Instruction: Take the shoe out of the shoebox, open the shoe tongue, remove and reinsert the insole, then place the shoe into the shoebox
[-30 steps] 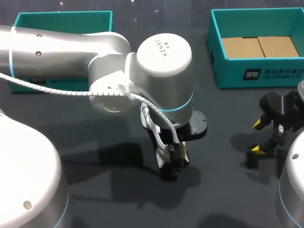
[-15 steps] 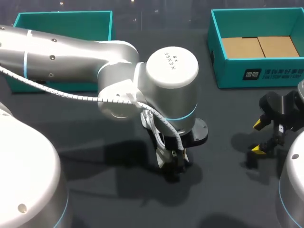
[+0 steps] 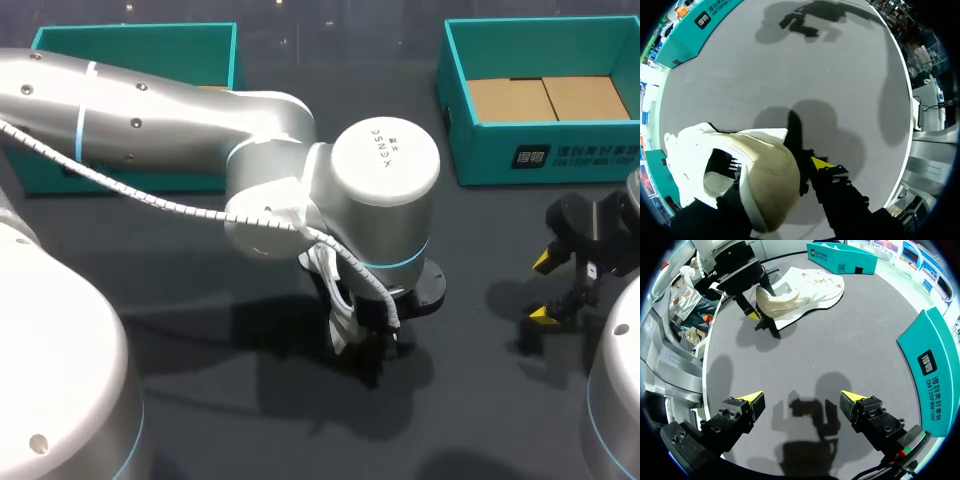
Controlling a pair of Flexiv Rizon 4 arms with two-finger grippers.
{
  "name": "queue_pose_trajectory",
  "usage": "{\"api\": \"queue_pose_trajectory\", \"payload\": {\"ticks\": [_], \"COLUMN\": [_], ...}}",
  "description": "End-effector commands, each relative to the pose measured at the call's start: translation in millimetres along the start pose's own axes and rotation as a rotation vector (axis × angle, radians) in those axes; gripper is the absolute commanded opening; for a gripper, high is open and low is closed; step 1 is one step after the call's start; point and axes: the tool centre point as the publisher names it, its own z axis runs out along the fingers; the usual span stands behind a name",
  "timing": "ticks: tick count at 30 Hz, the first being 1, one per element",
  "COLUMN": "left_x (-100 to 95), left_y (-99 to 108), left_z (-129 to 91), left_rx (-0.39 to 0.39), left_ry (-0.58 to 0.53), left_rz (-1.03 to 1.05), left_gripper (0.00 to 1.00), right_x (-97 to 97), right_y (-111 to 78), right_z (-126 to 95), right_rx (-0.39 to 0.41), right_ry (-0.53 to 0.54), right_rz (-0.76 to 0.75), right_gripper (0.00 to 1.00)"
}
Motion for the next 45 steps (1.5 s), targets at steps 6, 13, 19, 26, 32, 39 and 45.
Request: {"api": "queue_pose_trajectory", "payload": {"ticks": [6,13,19,26,32,39,45], "left_x": [3.0,0.4,-11.3,-27.3,-50.5,-99.3,-156.4], "left_y": [5,8,12,23,29,42,58], "left_z": [-3,-22,-59,-116,-159,-198,-219], "left_rx": [0.002,0.02,0.044,0.048,0.045,0.039,0.047], "left_ry": [0.017,0.064,0.118,0.14,0.141,0.15,0.155], "left_rz": [0.001,0.056,0.131,0.185,0.231,0.253,0.273], "left_gripper": [0.0,0.0,0.0,0.0,0.0,0.0,0.0], "right_x": [1.0,1.0,1.0,1.0,1.0,1.0,1.0], "right_y": [0.1,0.1,0.1,0.1,0.1,0.1,0.1], "right_z": [1,1,1,1,1,1,1], "right_rx": [0.003,0.003,0.003,0.003,0.003,0.003,0.003], "right_ry": [-0.003,-0.003,-0.003,-0.003,-0.003,-0.003,-0.003], "right_rz": [0.001,0.001,0.001,0.001,0.001,0.001,0.001], "right_gripper": [1.0,1.0,1.0,1.0,1.0,1.0,1.0]}}
